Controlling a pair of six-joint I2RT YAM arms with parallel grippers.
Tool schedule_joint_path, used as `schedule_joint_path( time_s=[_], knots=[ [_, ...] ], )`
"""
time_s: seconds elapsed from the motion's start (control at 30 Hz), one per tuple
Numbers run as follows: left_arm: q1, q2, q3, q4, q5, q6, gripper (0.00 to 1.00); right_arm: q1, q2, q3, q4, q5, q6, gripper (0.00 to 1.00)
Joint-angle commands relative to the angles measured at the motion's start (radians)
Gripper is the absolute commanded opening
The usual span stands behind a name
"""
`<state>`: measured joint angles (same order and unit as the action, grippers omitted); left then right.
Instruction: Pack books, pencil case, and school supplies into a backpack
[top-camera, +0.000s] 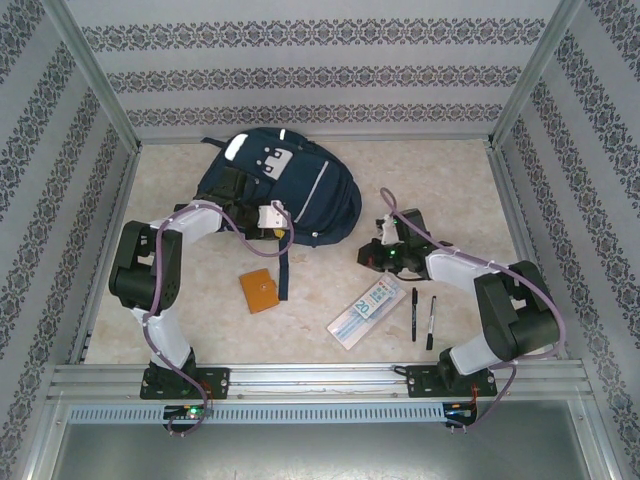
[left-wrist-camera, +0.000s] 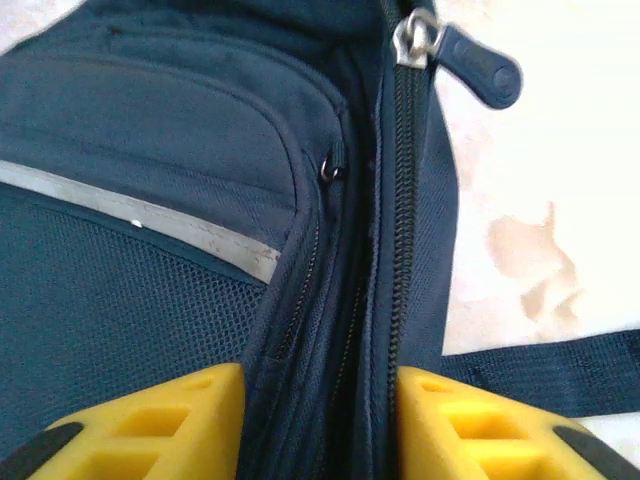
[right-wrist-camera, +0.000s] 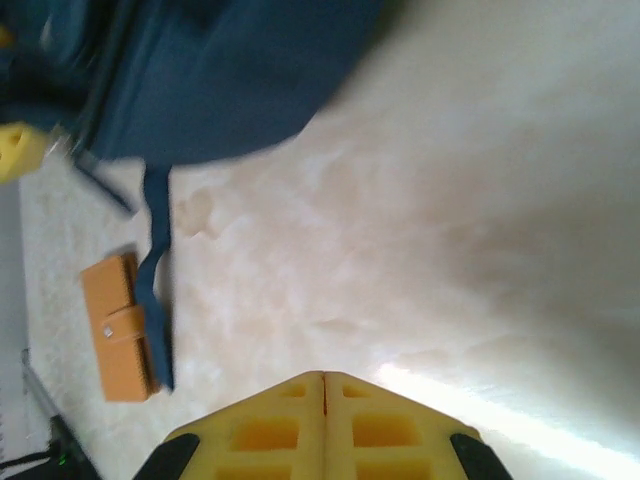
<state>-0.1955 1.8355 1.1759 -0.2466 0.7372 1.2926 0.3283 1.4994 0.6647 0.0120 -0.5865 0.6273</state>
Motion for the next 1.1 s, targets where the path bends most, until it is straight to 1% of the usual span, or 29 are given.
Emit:
schedule_joint_path(
  time_s=[0.0,0.07,0.13,0.2,0.23,0.27,0.3,0.37,0.4,0.53,0.67,0.73,0.83,0.9,0.97,1.0,1.07],
  knots=[
    [0.009,-0.051,-0.003,0.061,0.133,-0.059,0.39,0.032,-0.037,0.013,0.023,0.016,0.059,0.19],
    [-0.004,-0.065,-0.008,-0.004,0.171,-0.064,0.32,0.077,-0.056,0.048,-0.013,0.081,0.038,0.26],
    [-0.018,-0.071,-0.019,-0.059,0.165,-0.051,0.23,0.132,-0.066,0.077,-0.037,0.174,0.020,0.34],
    [-0.032,-0.073,-0.041,-0.072,0.148,-0.051,0.17,0.177,-0.054,0.101,-0.024,0.256,0.037,0.36],
    [-0.034,-0.071,-0.051,-0.067,0.145,-0.057,0.16,0.191,-0.038,0.117,-0.014,0.272,0.050,0.36],
    [-0.034,-0.066,-0.061,-0.059,0.141,-0.066,0.19,0.205,-0.012,0.134,0.000,0.282,0.073,0.37],
    [-0.035,-0.061,-0.069,-0.046,0.133,-0.076,0.29,0.220,0.019,0.150,0.026,0.277,0.102,0.39],
    [-0.034,-0.057,-0.085,-0.011,0.114,-0.107,0.50,0.243,0.079,0.180,0.063,0.279,0.152,0.39],
    [-0.036,-0.056,-0.089,-0.001,0.109,-0.117,0.55,0.252,0.106,0.194,0.081,0.286,0.180,0.39],
    [-0.035,-0.043,-0.074,-0.022,0.077,-0.118,0.57,0.286,0.191,0.244,0.137,0.325,0.206,0.39],
    [-0.038,-0.013,-0.048,-0.069,0.058,-0.085,0.54,0.302,0.280,0.305,0.144,0.335,0.193,0.37],
    [-0.041,0.001,-0.041,-0.077,0.045,-0.078,0.51,0.311,0.301,0.323,0.119,0.385,0.169,0.37],
    [-0.051,0.017,-0.039,-0.080,0.020,-0.059,0.48,0.314,0.314,0.332,0.108,0.428,0.128,0.37],
    [-0.052,0.025,-0.037,-0.071,0.008,-0.064,0.46,0.313,0.330,0.340,0.105,0.436,0.099,0.37],
    [-0.053,0.032,-0.036,-0.061,0.011,-0.065,0.42,0.314,0.348,0.359,0.097,0.425,0.072,0.36],
    [-0.053,0.035,-0.036,-0.055,0.012,-0.068,0.38,0.314,0.358,0.365,0.099,0.415,0.061,0.35],
    [-0.056,0.041,-0.029,-0.054,0.015,-0.069,0.31,0.312,0.376,0.383,0.108,0.375,0.045,0.29]
  ],
)
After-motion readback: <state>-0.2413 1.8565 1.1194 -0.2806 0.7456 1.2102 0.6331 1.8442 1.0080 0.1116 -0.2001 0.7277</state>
